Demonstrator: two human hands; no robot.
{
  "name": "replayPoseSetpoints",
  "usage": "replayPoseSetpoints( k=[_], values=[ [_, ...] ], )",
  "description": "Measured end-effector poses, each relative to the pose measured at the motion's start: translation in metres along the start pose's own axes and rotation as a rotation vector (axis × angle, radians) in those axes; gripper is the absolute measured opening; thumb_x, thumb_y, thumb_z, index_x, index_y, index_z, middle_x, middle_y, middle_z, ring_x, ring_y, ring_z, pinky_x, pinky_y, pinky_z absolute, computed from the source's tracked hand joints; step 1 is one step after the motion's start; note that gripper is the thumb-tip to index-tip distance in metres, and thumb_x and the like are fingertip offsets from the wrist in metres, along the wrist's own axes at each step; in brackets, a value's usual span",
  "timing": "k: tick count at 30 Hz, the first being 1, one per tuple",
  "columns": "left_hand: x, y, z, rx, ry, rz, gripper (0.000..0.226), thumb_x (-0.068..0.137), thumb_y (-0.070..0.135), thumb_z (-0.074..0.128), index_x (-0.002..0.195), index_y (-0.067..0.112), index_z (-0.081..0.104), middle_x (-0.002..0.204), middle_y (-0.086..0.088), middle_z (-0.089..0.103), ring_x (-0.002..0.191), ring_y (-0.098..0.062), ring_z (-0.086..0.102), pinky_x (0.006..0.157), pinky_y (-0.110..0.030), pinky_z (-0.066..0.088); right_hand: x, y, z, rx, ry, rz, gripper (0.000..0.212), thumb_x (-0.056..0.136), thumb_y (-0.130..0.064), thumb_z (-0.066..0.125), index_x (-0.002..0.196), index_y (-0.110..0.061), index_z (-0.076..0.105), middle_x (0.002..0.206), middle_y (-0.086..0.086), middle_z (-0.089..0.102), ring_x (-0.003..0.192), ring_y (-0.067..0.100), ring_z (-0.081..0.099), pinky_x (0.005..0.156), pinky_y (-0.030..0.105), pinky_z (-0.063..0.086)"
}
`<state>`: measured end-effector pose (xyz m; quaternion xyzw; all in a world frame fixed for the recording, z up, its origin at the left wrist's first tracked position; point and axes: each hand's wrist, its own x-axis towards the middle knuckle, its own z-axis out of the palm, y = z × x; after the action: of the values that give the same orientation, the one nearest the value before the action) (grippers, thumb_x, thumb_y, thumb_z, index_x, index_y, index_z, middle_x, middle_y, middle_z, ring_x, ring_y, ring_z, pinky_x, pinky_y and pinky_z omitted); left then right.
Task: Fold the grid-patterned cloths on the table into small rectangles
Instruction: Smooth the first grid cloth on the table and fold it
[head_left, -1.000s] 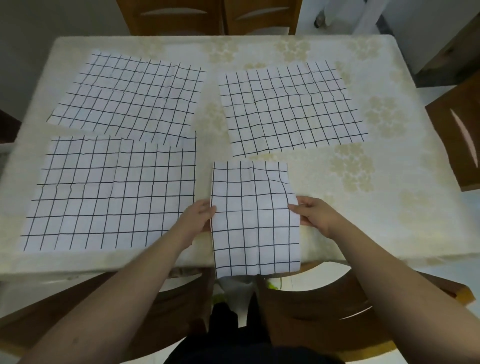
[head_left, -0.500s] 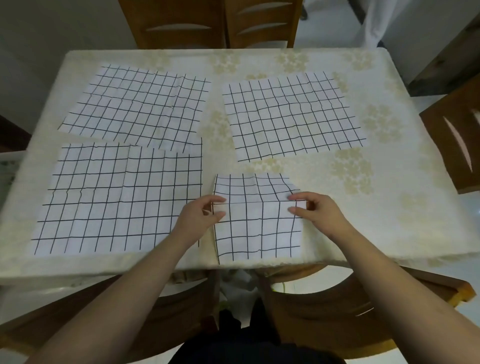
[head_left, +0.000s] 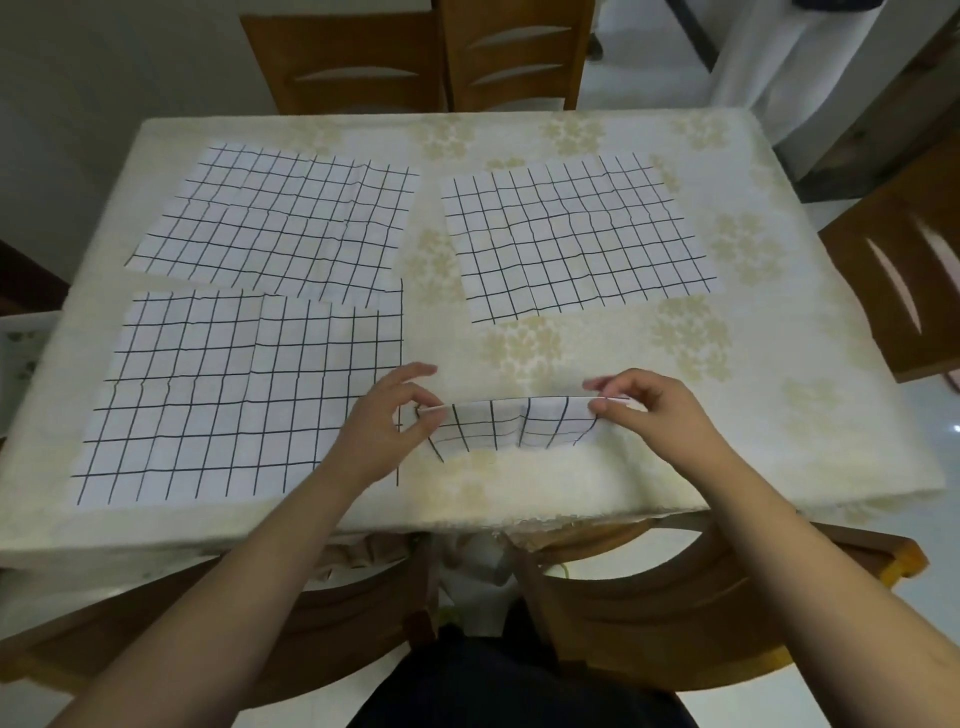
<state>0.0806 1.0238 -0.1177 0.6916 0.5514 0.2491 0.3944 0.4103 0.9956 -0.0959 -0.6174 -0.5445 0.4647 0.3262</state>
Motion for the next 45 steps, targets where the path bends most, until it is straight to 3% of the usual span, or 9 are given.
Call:
replayPoseSetpoints(
  k=[4, 7, 9, 16, 21, 24, 30, 40, 45],
  values=[
    [-0.007, 0.018, -0.010, -0.138, -0.026, -0.061, 0.002, 0.089, 0.032, 0.067, 0.091, 0.030, 0.067, 0.089, 0.012, 0.071, 0.086, 0.000, 0.065, 0.076, -0.022, 0.049, -0.011, -0.007, -0.008, 0.087, -0.052, 0.020, 0.011, 0.085, -0.011, 0.071, 0.082, -0.005, 0.063, 0.054, -0.012, 0.051, 0.059, 0.005, 0.054, 0.065, 0.017, 0.045],
    [-0.001, 0.019, -0.008, -0.215, -0.004, -0.125, 0.004, 0.091, 0.034, 0.065, 0.095, 0.033, 0.066, 0.067, -0.011, 0.061, 0.061, -0.020, 0.052, 0.063, -0.031, 0.046, -0.011, -0.003, -0.006, 0.124, -0.034, 0.076, 0.011, 0.086, -0.016, 0.071, 0.084, -0.008, 0.064, 0.056, -0.006, 0.050, 0.056, 0.009, 0.048, 0.059, 0.022, 0.044],
    [0.008, 0.014, 0.002, -0.258, -0.002, -0.206, 0.005, 0.093, 0.030, 0.064, 0.097, 0.032, 0.066, 0.062, -0.003, 0.054, 0.062, -0.016, 0.050, 0.065, -0.027, 0.046, -0.006, 0.005, -0.003, 0.144, 0.021, 0.132, 0.015, 0.084, -0.025, 0.074, 0.085, -0.012, 0.067, 0.067, 0.011, 0.054, 0.065, 0.020, 0.050, 0.064, 0.035, 0.045],
    [0.044, -0.031, 0.049, -0.266, -0.004, -0.517, 0.020, 0.090, 0.037, 0.066, 0.090, 0.017, 0.065, 0.091, -0.009, 0.069, 0.086, -0.026, 0.065, 0.089, -0.046, 0.056, 0.022, 0.061, 0.018, 0.116, 0.130, 0.341, 0.007, 0.090, -0.013, 0.066, 0.086, -0.020, 0.068, 0.083, 0.014, 0.064, 0.077, 0.028, 0.059, 0.077, 0.044, 0.053],
    [0.057, -0.031, 0.071, -0.201, 0.022, -0.579, 0.029, 0.095, 0.039, 0.058, 0.109, 0.014, 0.061, 0.104, -0.004, 0.061, 0.095, -0.024, 0.056, 0.084, -0.034, 0.048, 0.036, 0.089, 0.022, 0.067, 0.121, 0.438, 0.022, 0.092, -0.011, 0.058, 0.094, -0.031, 0.066, 0.087, 0.013, 0.063, 0.078, 0.032, 0.060, 0.085, 0.059, 0.052],
    [0.058, -0.032, 0.078, -0.197, -0.032, -0.653, 0.047, 0.095, 0.041, 0.057, 0.133, 0.013, 0.051, 0.119, 0.002, 0.052, 0.110, -0.022, 0.051, 0.090, -0.032, 0.043, 0.040, 0.092, 0.024, 0.141, 0.110, 0.475, 0.020, 0.094, -0.014, 0.059, 0.107, -0.028, 0.063, 0.106, 0.017, 0.068, 0.094, 0.038, 0.066, 0.089, 0.052, 0.053],
    [0.044, -0.047, 0.081, -0.177, -0.045, -0.716, 0.048, 0.091, 0.030, 0.068, 0.132, 0.011, 0.053, 0.128, -0.005, 0.059, 0.113, -0.024, 0.057, 0.095, -0.036, 0.049, 0.042, 0.098, 0.022, 0.153, 0.036, 0.521, 0.031, 0.093, -0.017, 0.062, 0.124, -0.022, 0.055, 0.110, 0.016, 0.067, 0.096, 0.031, 0.068, 0.088, 0.041, 0.056],
    [0.039, 0.015, 0.091, -0.174, -0.004, -0.487, 0.020, 0.093, 0.023, 0.064, 0.111, 0.016, 0.059, 0.097, 0.000, 0.061, 0.078, -0.014, 0.059, 0.059, -0.022, 0.050, 0.033, 0.102, 0.022, 0.150, 0.033, 0.508, 0.036, 0.100, -0.030, 0.048, 0.132, -0.014, 0.050, 0.099, 0.013, 0.069, 0.090, 0.029, 0.067, 0.087, 0.040, 0.055],
    [0.037, 0.048, 0.141, -0.170, -0.176, -0.332, 0.011, 0.091, 0.027, 0.065, 0.101, 0.023, 0.062, 0.094, 0.004, 0.066, 0.084, -0.015, 0.065, 0.070, -0.029, 0.059, 0.025, 0.098, 0.025, 0.346, 0.047, 0.557, 0.034, 0.103, -0.037, 0.039, 0.116, -0.013, 0.059, 0.102, 0.012, 0.070, 0.093, 0.026, 0.070, 0.075, 0.026, 0.057]
  ],
)
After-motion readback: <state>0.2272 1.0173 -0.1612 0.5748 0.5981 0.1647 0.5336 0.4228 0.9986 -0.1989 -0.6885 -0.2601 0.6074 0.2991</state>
